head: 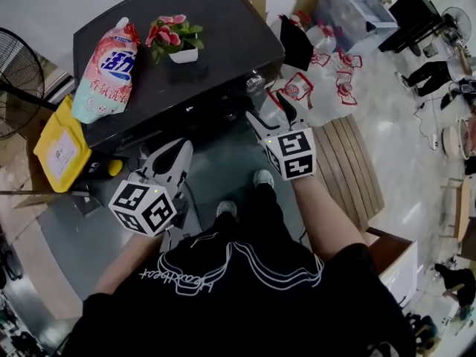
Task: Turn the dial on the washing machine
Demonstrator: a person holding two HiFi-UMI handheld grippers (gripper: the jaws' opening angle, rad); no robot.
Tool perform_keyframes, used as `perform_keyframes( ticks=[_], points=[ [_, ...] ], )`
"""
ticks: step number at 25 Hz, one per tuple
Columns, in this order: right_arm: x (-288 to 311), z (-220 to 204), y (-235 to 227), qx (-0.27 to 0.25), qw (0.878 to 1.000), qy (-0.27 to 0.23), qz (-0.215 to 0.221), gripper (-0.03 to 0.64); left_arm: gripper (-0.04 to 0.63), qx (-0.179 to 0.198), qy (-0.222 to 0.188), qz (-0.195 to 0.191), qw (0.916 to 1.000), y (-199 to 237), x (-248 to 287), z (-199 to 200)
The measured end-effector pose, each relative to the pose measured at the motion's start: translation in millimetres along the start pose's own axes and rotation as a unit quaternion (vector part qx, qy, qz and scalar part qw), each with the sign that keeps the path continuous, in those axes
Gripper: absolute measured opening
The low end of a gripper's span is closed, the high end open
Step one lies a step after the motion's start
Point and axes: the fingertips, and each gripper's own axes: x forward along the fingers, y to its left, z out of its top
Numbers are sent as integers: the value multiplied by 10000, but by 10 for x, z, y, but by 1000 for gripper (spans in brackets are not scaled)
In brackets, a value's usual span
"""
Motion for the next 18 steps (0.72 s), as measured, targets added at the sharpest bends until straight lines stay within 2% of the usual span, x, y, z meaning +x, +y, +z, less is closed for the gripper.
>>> perform_keyframes(
  ticks=[10, 18],
  points=[
    [577, -236, -204, -480, 9986, 195, -38, 335, 5, -179, -64, 489, 9986, 180, 65, 43],
    [778, -309, -293, -741, 9970, 164, -122, 298, 5, -285, -23, 668, 9974, 319, 111, -16]
  ],
)
